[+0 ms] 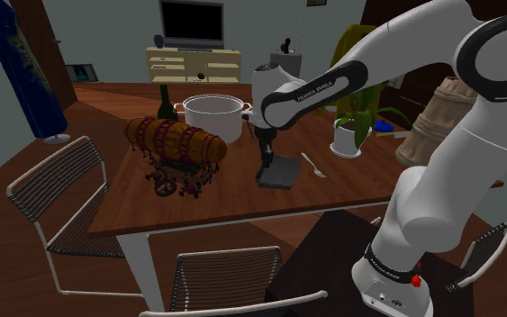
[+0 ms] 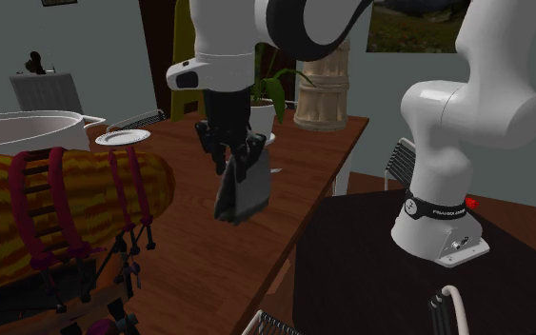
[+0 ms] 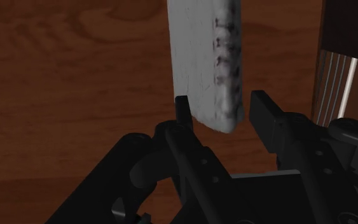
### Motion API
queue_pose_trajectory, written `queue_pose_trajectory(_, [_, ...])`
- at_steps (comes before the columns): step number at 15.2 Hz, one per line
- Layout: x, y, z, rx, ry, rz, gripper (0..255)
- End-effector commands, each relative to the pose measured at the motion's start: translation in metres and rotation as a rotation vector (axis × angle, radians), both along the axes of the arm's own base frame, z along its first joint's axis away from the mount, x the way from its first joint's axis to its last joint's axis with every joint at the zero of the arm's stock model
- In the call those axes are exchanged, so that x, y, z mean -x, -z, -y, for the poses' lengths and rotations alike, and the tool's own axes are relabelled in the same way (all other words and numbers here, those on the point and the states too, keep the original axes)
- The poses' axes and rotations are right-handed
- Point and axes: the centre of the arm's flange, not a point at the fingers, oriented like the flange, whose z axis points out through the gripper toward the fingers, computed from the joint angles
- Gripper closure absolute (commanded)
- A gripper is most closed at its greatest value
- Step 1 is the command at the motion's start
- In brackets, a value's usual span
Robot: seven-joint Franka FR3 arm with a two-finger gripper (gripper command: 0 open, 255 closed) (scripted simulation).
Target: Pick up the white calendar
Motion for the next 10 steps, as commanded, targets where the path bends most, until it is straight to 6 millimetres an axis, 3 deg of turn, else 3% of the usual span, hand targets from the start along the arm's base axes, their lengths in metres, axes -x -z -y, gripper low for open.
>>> queue_pose_trajectory(1, [-0.001, -0.011, 0.0, 0.0, 0.0, 0.0, 255])
queue_pose_trajectory(8, [-0.001, -0.048, 0.0, 0.0, 0.0, 0.0, 255])
queue_pose_trajectory(10, [-0.001, -0.049, 0.0, 0.0, 0.0, 0.0, 255])
